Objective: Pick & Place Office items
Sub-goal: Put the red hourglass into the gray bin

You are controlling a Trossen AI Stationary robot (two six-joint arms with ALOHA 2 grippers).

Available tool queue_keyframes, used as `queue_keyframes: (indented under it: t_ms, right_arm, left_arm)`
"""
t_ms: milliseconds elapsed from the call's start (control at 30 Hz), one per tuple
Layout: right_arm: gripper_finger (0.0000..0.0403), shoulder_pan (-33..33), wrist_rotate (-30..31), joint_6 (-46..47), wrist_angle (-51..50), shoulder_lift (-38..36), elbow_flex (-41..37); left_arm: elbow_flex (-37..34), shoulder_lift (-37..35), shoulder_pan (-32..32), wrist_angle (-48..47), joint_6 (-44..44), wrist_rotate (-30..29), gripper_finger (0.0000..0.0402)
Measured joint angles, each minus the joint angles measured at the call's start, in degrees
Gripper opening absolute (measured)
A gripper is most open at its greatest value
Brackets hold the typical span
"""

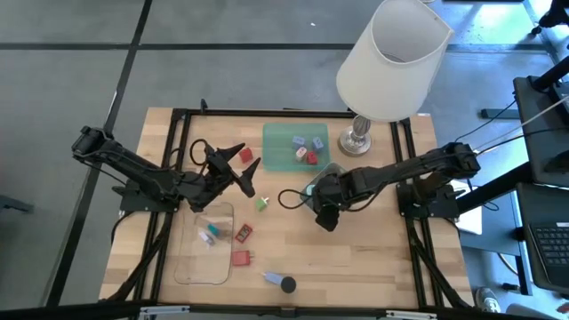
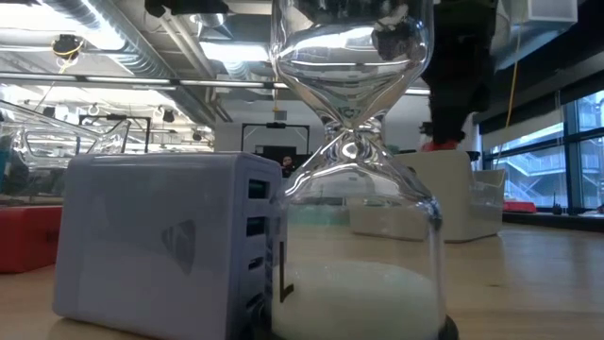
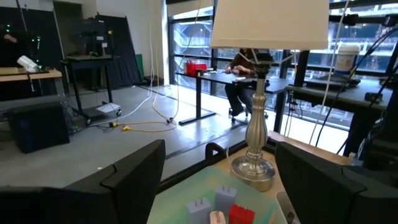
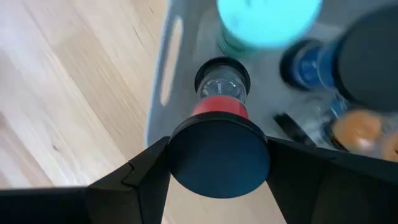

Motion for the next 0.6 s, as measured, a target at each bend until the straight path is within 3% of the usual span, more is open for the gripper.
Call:
queue_keyframes:
  t_ms: [600]
  right_arm:
    - [0.0250, -1.73, -0.02, -2.45, 2.64, 0.00, 0.00]
  left_arm:
    - [-0.02, 0.00, 0.00, -2.05, -0.02, 0.03, 0.0301]
